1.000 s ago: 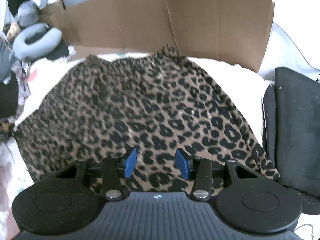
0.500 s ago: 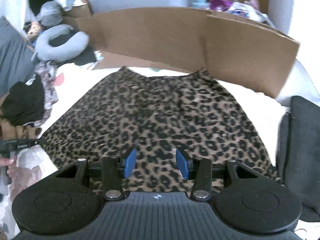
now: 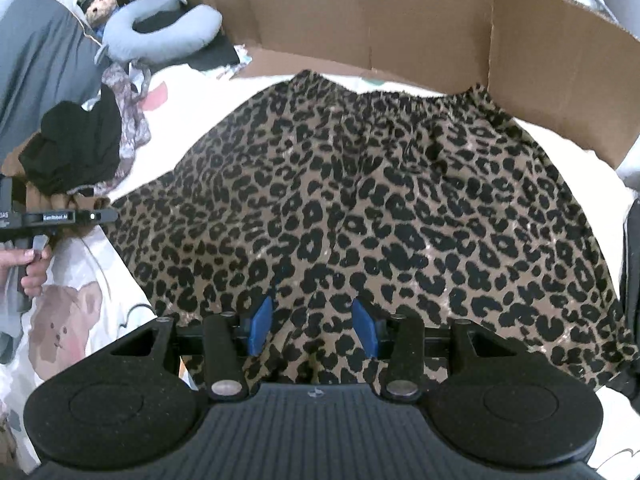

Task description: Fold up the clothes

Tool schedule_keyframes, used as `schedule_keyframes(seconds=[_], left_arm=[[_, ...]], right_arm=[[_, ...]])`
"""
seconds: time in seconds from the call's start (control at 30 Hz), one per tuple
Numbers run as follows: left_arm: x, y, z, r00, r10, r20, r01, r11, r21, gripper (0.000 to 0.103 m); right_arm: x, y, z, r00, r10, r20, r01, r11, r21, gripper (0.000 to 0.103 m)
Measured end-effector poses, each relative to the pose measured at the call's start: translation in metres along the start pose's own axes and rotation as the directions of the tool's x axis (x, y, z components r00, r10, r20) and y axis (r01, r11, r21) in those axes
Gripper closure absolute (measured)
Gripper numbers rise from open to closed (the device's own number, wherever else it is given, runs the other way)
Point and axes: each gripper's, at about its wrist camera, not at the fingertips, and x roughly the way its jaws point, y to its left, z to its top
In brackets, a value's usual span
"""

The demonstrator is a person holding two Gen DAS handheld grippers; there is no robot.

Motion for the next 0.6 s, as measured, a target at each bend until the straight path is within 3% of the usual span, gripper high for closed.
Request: schedule_keyframes(seconds=[0.43,0.5,0.6], left_arm=[[0.003,0.004,-0.021,0.997,-0.068,0.036,0.073,0.986,-0.151,0.065],[0.003,0.004,-0.024,0.996,-0.073,0.050,0.081,0.983,-0.168,0.069],[0.004,0.005,-0.023,0.995,-0.073,0.073,0.085,0.979,-0.186,0.083]], right_arm=[[0.024,0.012,-0.013,0.999,0.037,-0.034,-0.037,0.999,-0.002,0.051],[0.025,0.015,-0.014,0.998,0.043,-0.037,-0.043,0.999,-0.004,0.051],[0.027,0.018,-0.015,0.998,0.056,-0.041,-0.056,0.998,-0.005,0.051]])
